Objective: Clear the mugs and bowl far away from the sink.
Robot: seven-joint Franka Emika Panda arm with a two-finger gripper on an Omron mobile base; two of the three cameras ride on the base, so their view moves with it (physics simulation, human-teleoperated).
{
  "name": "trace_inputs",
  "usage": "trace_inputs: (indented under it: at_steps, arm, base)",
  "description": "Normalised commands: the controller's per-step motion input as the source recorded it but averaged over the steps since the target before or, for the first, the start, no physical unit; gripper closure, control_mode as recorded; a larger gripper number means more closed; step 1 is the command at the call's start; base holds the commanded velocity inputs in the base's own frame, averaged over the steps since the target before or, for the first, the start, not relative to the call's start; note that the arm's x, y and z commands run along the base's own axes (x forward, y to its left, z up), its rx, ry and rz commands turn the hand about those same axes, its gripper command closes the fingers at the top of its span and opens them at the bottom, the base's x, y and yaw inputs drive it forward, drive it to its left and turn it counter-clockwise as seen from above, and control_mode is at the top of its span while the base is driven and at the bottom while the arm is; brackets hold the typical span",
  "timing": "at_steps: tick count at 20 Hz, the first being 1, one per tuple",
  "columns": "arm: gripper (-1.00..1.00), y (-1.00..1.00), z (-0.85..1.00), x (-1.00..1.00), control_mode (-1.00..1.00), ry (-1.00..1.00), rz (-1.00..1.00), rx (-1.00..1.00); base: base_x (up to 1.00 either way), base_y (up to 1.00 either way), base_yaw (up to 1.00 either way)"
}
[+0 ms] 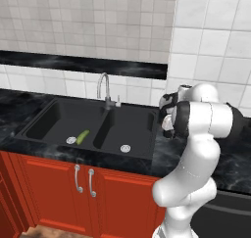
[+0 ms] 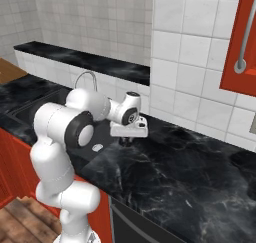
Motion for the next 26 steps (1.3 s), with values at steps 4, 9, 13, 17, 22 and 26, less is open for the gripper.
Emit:
trace_inputs:
  at_steps: [4, 9, 13, 17, 22, 26]
  arm:
    - [1.0, 0.04, 0.31, -0.43, -1.0, -0.02, 0.0, -0.03]
    - [1.0, 0.0, 0.56, -0.52, -1.0, -0.08, 0.0, -0.17]
    - [1.0, 0.08, 0.78, -0.52, -1.0, -0.11, 0.0, -0.22]
    - [1.0, 0.14, 0.65, -0.74, -1.0, -0.1, -0.01, -0.04]
    - [1.0, 0.07, 0.43, -0.93, -1.0, 0.0, -0.09, 0.09]
    - [1.0, 0.16, 0.69, -0.52, -1.0, -0.08, -0.11, 0.0]
  base:
    - [0.0, 0.0, 0.0]
    - [0.0, 0.0, 0.0]
    - [0.0, 0.0, 0.0]
    - [0.0, 0.0, 0.0]
    - [0.0, 0.0, 0.0]
    - [0.0, 0.0, 0.0]
